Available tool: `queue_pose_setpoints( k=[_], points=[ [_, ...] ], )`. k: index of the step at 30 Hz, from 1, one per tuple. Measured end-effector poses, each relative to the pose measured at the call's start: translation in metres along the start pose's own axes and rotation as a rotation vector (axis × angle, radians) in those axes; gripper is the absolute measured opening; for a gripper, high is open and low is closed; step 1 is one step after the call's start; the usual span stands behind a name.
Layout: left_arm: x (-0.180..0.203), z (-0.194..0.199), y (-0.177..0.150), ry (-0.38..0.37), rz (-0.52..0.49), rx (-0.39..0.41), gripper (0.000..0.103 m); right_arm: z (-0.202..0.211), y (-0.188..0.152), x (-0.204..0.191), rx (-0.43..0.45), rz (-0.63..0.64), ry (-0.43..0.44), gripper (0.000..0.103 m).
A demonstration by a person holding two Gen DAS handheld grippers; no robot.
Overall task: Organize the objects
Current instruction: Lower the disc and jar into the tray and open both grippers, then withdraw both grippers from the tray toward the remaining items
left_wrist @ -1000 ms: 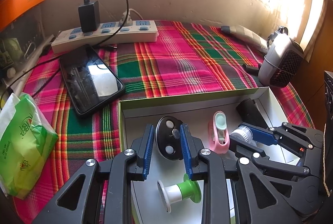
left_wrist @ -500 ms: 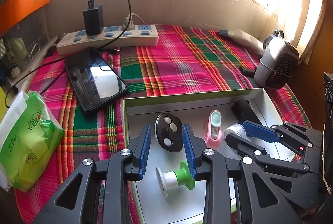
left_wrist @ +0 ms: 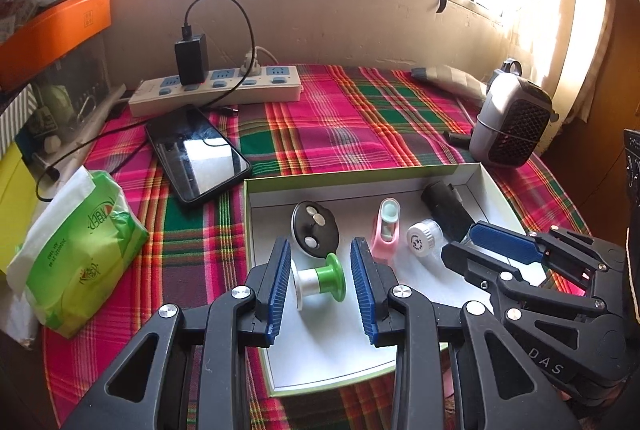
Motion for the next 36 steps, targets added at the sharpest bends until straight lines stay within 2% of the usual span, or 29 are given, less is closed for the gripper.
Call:
queue_pose_setpoints(
  k=[19, 26, 36],
  points=[
    [0.019, 0.059, -0.040, 0.008, -0.022, 0.058, 0.029, 0.050, -0.034, -0.011, 0.057, -0.019, 0.000, 0.033],
    [0.029, 0.066, -0.058, -0.002, -0.017, 0.056, 0.029, 0.060, -0.049, -0.008, 0.064, -0.024, -0.005, 0.033],
    [0.040, 0.061, -0.079, -0.066, 0.014, 0.028, 0.029, 0.067, -0.071, 0.005, 0.057, -0.051, -0.013, 0.033]
  ],
)
Point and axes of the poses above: each gripper's, at about its wrist camera, not at the fingertips, and z roughly against the way its jaws point, x to its right, y to its top, the point moved 10 cm from there along -z, roughly the way its jaws point
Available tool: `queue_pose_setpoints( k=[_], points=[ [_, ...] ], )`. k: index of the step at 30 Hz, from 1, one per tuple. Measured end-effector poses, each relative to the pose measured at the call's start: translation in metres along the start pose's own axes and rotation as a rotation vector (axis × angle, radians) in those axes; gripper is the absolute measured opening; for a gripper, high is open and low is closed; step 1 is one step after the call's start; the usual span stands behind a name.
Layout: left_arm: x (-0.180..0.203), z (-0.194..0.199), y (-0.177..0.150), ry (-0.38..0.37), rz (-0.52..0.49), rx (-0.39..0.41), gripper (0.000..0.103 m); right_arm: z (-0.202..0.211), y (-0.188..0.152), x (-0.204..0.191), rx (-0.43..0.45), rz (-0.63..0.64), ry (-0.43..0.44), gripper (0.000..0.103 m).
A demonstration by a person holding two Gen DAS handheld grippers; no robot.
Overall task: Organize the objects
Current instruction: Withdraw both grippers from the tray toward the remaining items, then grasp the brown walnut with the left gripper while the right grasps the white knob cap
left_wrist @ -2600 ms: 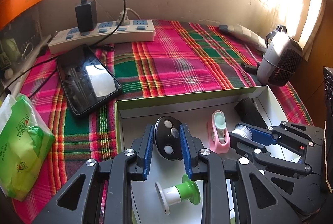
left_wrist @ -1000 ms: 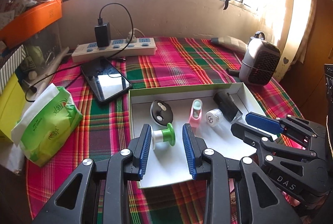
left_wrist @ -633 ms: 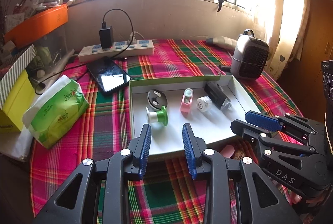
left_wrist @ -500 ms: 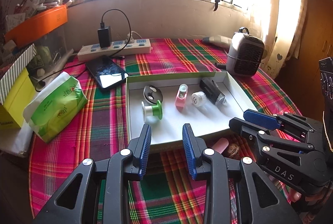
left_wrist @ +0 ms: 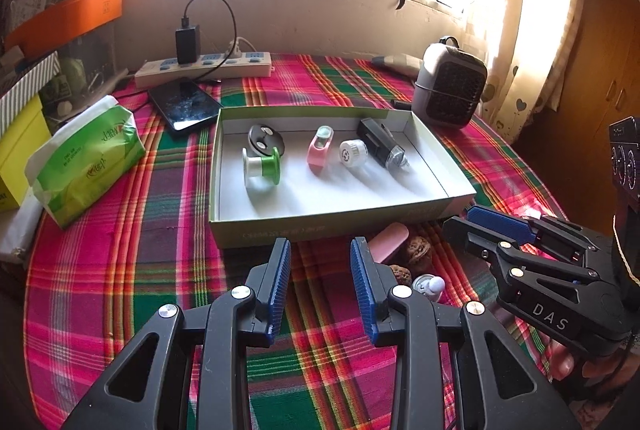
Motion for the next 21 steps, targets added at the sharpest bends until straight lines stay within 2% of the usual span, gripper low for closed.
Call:
queue_pose_setpoints(
  k=[9, 16, 18, 21],
  points=[
    [0.022, -0.010, -0.016, -0.075, -0.003, -0.037, 0.030, 0.004, -0.013, 0.009, -0.001, -0.012, 0.006, 0.033],
    [0.039, -0.024, -0.023, -0.116, 0.010, -0.077, 0.037, 0.011, -0.020, 0.023, 0.007, -0.038, -0.006, 0.034],
    [0.042, -0.028, -0.026, -0.131, 0.017, -0.092, 0.038, 0.012, -0.022, 0.025, 0.008, -0.045, -0.006, 0.042],
    [0.045, -0.034, -0.027, -0.116, 0.011, -0.104, 0.038, 0.014, -0.023, 0.027, 0.011, -0.049, 0.000, 0.045]
  ],
)
Point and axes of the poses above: each gripper's, at about its wrist camera, not at the fingertips, and z roughly against the way its jaws point, x to its right, y to its top, the point moved 10 cm from there along -z, roughly the way its jaws point
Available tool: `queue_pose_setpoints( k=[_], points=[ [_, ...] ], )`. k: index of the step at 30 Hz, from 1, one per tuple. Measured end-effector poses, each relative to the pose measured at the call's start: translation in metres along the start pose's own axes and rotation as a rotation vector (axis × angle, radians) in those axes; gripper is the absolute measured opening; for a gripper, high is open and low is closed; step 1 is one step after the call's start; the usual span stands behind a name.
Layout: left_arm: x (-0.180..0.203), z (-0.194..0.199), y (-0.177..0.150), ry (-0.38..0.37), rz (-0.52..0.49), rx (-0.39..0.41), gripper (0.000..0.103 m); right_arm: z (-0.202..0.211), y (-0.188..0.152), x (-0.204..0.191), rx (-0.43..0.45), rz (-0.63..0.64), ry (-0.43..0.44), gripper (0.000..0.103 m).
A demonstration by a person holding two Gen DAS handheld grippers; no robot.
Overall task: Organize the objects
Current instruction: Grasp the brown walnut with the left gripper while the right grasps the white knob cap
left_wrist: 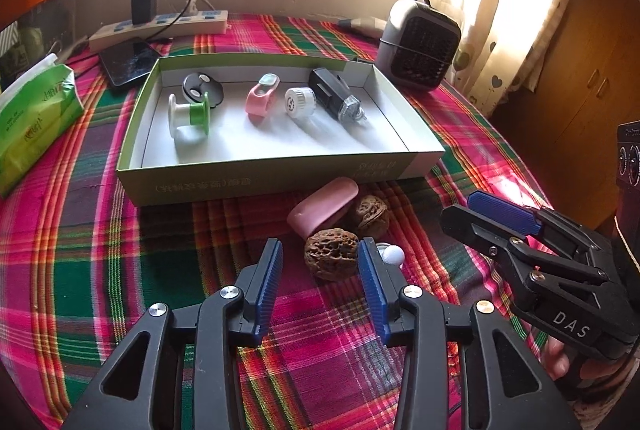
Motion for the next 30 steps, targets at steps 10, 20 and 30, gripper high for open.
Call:
queue_pose_setpoints(
  k=[10, 20, 30],
  points=[
    [0.005, -0.015, 0.000, 0.027, 0.015, -0.028, 0.038, 0.001, -0.003, 0.008, -0.002, -0.010, 0.000, 0.045],
    [0.004, -0.015, 0.001, 0.035, 0.029, -0.022, 0.038, -0.004, -0.006, 0.005, -0.019, 0.000, 0.011, 0.045],
    [-0.007, -0.010, 0.000, 0.066, 0.056, -0.005, 0.031, -0.007, -0.009, -0.003, -0.035, 0.017, 0.019, 0.045]
  ],
)
Point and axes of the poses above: each gripper's, at about its wrist camera, not at the fingertips, and z roughly against the way its jaws point, x to its right, y to its top, the point moved 10 cm from there along -z, roughly the way its jaws point
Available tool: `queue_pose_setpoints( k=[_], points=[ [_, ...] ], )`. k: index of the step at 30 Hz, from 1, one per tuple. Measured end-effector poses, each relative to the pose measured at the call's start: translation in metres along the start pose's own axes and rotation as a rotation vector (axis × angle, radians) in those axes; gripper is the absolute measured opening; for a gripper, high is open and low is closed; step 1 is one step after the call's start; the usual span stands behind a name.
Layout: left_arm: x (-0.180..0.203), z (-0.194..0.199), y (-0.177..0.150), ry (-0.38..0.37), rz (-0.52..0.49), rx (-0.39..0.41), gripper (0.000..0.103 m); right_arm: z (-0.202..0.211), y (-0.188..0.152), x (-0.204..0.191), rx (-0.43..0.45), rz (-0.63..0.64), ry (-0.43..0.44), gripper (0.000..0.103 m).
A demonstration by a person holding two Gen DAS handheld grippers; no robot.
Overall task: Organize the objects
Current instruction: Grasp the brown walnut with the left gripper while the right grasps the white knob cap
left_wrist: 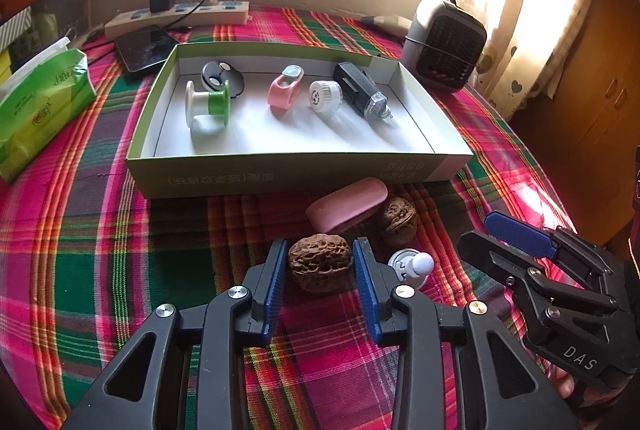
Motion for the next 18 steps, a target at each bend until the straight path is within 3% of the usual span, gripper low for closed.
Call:
queue_pose_setpoints(
  k=[8, 18],
  points=[
    [-0.017, 0.008, -0.002, 0.041, 0.016, 0.019, 0.032, -0.004, -0.006, -0.016, -0.014, 0.032, 0.026, 0.045],
    [-0.026, 0.011, -0.005, 0.032, 0.045, 0.025, 0.031, -0.018, -0.015, -0.037, -0.060, 0.100, 0.033, 0.045]
  ],
)
Point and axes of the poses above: each gripper's, at about its wrist camera, not at the fingertips, and z roughly against the way its jaws point, x to its right, y to its top, the point moved 10 cm from there along -z, roughly the way its jaws point
